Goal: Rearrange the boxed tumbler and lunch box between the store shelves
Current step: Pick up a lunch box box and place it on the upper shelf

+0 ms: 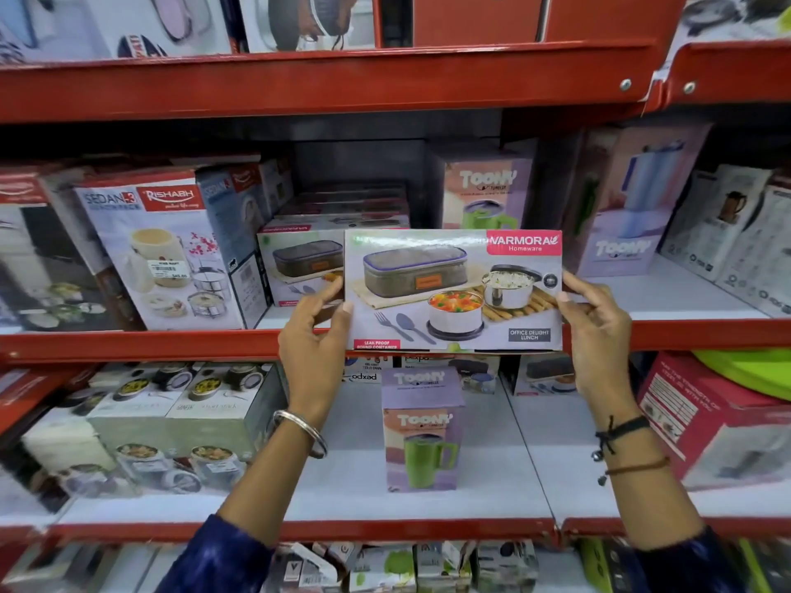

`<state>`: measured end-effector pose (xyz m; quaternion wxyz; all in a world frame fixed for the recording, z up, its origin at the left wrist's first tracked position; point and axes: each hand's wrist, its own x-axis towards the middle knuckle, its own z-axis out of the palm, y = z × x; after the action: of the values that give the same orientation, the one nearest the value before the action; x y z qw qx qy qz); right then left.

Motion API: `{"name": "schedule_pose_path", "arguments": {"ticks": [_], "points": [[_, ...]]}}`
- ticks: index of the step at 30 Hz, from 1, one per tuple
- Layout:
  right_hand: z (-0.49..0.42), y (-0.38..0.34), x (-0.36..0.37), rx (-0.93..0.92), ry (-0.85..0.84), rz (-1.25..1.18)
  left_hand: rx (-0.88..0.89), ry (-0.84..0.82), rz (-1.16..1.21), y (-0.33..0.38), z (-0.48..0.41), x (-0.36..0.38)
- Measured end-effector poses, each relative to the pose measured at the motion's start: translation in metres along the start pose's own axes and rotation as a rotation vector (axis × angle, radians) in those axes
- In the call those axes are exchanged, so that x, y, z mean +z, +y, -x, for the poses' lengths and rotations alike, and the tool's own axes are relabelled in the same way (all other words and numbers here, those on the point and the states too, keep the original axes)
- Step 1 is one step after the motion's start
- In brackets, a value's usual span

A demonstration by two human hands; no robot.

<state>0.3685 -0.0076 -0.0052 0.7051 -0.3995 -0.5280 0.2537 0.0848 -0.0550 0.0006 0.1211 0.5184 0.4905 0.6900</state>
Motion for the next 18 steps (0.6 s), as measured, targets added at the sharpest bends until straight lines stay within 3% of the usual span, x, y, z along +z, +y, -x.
{"name": "schedule_pose_path", "arguments": {"ticks": [12,18], "points": [[0.039,0.004,0.005,0.001,0.022,0.034,-0.054,-0.016,-0.015,-0.007,0.029,-0.031],[0.035,-0.007,0.020,-0.115,0.036,0.098,0.060,0.029,-0.075,0.000,0.016,-0.038]]}}
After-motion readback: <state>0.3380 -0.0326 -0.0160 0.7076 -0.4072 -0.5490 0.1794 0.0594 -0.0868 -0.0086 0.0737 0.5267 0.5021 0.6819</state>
